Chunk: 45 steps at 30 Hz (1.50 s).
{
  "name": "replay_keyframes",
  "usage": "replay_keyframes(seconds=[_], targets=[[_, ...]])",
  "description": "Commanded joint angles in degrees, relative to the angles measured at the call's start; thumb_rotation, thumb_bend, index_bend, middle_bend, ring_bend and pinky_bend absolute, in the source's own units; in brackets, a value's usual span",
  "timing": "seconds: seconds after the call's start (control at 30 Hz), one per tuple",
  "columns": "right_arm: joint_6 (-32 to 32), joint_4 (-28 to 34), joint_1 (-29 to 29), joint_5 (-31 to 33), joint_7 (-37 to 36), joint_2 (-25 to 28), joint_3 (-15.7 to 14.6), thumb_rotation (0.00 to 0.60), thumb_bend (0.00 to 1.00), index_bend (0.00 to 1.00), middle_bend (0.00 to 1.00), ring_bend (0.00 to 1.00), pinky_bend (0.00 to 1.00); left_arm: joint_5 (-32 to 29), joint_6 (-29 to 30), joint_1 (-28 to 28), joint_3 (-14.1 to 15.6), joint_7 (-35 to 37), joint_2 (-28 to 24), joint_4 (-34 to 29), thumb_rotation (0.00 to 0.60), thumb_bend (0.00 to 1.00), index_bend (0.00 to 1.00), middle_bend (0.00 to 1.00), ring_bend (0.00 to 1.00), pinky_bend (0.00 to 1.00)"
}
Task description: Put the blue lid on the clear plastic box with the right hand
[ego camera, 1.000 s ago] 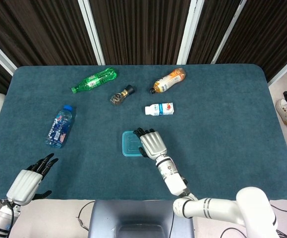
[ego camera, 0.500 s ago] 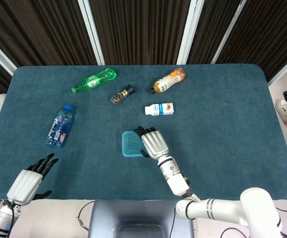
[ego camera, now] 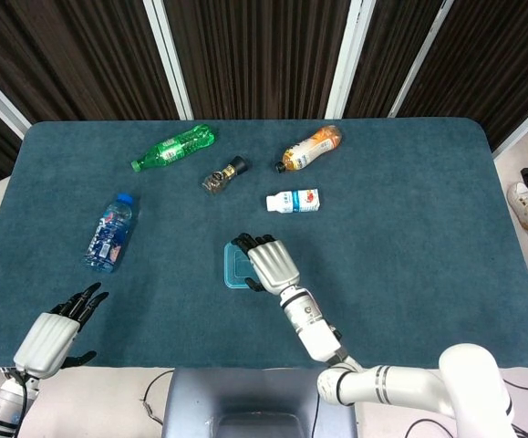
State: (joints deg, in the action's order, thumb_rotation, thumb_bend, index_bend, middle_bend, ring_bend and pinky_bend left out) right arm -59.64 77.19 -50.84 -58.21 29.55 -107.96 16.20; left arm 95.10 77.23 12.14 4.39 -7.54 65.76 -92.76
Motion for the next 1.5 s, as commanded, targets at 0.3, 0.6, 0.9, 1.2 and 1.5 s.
replay_keyframes(seconds=[0.3,0.6,0.9,1.2,1.5], targets=[[0.94,-5.54,-2.26,-0.17,1.41,-4.88,0.35,0.6,0.4,0.35,0.32,0.38,0.4,0.46,0.37,-0.05,0.14,0.87,-0.2,0.2,0.6,0.3,0.12,0.05,0.17,0.43],[1.73,-8.83,-3.0,-0.6,1.36,-7.14,0.52,0.6,0.4,0.35,0.32,0.38,0.4,0.62,0.63,-0.1,0.16,1.54,-0.36,0.37,0.6,0.3,0.12,0.06,0.17,0.43],[2.53,-9.89,-2.81,-0.93,0.74,-7.68,0.5,0.6,0.4,0.35,0.32,0.38,0.4,0.78,0.74,-0.1,0.23,2.01,-0.49,0.47,0.6,0.3,0.12,0.06,0.17,0.43],[4.04,-11.03,-2.16,-0.66,-0.62,-7.57,0.31,0.6,0.4,0.35,0.32,0.38,0.4,0.83,0.72,-0.11,0.25,1.89,-0.47,0.46,0.6,0.3,0.12,0.06,0.17,0.43],[5.4,-12.36,-1.62,-0.73,-2.19,-7.39,0.08,0.6,0.4,0.35,0.32,0.38,0.4,0.75,0.64,-0.11,0.23,1.68,-0.43,0.38,0.6,0.3,0.12,0.06,0.17,0.43]])
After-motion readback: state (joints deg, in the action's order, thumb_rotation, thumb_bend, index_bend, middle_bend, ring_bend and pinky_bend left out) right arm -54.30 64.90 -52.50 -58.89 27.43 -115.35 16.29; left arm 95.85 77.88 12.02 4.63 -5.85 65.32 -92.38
